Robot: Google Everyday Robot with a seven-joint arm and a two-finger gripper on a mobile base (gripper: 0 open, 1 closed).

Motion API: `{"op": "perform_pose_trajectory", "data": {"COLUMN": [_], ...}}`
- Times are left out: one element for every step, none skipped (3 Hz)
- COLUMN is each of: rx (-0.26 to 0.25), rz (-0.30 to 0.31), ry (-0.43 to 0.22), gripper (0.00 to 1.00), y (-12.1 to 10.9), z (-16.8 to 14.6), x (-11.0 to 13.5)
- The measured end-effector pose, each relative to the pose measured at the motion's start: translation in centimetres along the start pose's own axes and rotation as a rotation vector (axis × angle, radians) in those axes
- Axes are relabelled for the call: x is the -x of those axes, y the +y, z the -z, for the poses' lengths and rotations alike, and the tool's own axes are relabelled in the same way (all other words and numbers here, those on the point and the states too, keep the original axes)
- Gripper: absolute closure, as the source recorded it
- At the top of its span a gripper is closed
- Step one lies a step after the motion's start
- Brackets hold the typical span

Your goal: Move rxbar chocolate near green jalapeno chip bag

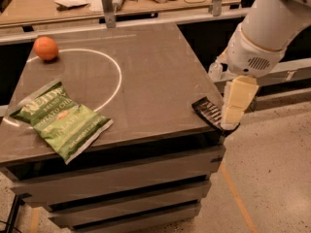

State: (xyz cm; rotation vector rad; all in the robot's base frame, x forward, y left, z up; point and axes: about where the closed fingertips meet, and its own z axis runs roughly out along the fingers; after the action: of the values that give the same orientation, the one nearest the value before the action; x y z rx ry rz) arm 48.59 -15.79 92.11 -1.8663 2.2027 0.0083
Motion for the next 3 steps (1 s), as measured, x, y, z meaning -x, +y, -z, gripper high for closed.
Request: {"op": "perform_pose_trajectory", "data": {"rx": [0.050,0.096,0.136], "rz": [-0.049,-0.117,-0.168], "ry": [0.001,-0.007,-0.021], "gripper": [0.00,0.00,0.18], "y": [-0.6,-0.8,-0.7], "z": [-3.2,-5.5,-7.2], "x": [-0.5,-1.6,-2.5]}}
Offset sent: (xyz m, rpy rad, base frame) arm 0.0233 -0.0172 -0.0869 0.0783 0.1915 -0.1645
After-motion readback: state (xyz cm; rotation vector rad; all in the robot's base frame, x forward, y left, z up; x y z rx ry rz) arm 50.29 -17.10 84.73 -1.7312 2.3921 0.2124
